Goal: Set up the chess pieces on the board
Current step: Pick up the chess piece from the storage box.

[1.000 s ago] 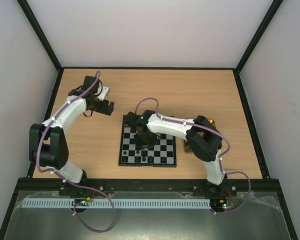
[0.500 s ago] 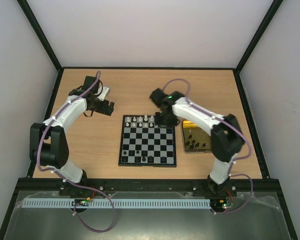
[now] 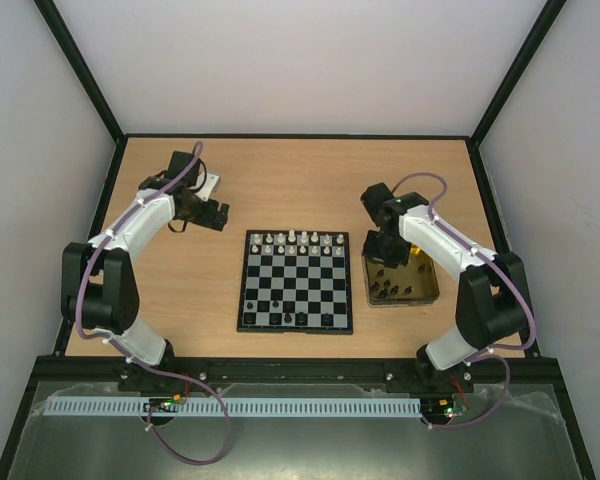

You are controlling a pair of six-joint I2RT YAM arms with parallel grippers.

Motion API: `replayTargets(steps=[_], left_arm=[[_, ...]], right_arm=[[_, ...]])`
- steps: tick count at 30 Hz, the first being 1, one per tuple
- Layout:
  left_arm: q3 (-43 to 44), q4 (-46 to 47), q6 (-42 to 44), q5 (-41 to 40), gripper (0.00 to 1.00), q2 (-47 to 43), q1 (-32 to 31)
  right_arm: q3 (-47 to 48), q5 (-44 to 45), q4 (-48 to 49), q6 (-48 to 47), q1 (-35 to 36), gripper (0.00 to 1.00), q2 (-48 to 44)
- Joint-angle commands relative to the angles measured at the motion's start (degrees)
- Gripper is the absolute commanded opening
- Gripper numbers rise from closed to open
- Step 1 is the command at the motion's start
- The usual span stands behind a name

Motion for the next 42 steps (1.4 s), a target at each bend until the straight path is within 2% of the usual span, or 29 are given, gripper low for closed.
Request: replayTargets(steps=[1,11,33,42], left_arm=[[2.0,-0.9,0.2,-0.4,0.99,0.8,-0.1],[1.6,-0.9,0.3,-0.8,0.99,0.5,-0.1],[1.3,-0.8,0.4,-1.3,0.99,0.7,-0.1],[2.0,-0.9,0.4,-1.5,0.99,1.4,-0.1]], right_arm=[[-2.3,-0.3,2.5,-1.2,-2.3,0.22,0.5],[-6.1,-1.8,5.9,-1.8,-3.9,0.21,2.0],[-6.7,-2.8,10.1,-4.4,-6.6,0.20,7.5],[-7.0,-3.3,11.0,-5.3,-7.1,0.12,8.6]])
